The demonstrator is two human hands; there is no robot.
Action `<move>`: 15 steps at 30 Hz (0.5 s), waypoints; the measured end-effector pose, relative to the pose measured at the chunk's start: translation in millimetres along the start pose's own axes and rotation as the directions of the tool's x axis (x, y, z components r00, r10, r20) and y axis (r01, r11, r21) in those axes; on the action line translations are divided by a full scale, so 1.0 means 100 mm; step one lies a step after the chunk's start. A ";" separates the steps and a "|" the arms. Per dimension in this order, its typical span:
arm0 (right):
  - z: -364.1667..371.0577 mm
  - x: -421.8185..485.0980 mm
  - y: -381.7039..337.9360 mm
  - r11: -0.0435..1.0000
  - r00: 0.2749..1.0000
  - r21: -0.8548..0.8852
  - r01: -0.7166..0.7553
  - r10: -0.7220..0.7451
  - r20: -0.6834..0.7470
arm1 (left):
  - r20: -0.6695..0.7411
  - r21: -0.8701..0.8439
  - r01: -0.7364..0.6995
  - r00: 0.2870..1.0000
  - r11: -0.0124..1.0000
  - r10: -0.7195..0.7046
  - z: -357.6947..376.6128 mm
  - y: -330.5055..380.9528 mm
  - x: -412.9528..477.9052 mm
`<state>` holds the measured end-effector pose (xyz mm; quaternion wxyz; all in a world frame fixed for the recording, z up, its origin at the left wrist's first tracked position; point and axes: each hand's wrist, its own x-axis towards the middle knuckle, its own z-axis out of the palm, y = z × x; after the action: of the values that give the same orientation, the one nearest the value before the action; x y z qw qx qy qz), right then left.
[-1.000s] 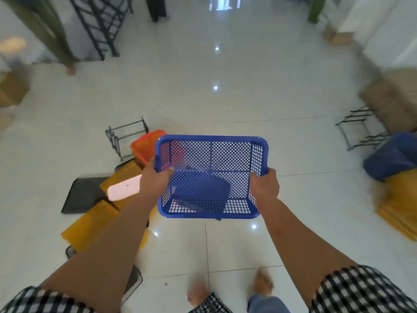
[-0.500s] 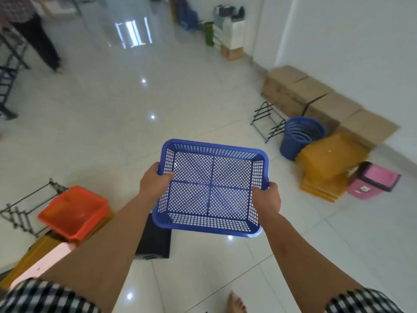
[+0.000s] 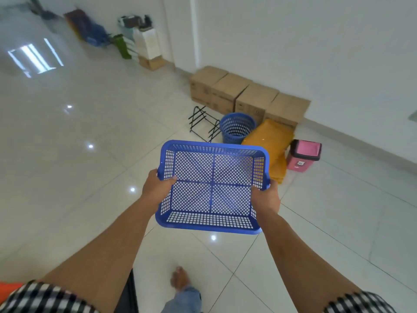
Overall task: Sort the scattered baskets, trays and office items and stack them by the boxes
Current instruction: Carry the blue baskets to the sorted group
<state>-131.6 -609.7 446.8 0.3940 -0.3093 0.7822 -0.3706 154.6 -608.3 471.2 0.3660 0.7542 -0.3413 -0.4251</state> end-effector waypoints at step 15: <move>0.68 1.25 -0.80 0.985 0.968 0.136 -0.107 0.135 -0.213 | 0.225 0.088 -0.084 0.972 0.993 0.062 0.59 1.12 1.94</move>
<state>-120.9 -771.8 435.9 0.3444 -0.1929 0.8143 -0.4255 158.1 -840.2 468.1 0.3041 0.7058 -0.4279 -0.4757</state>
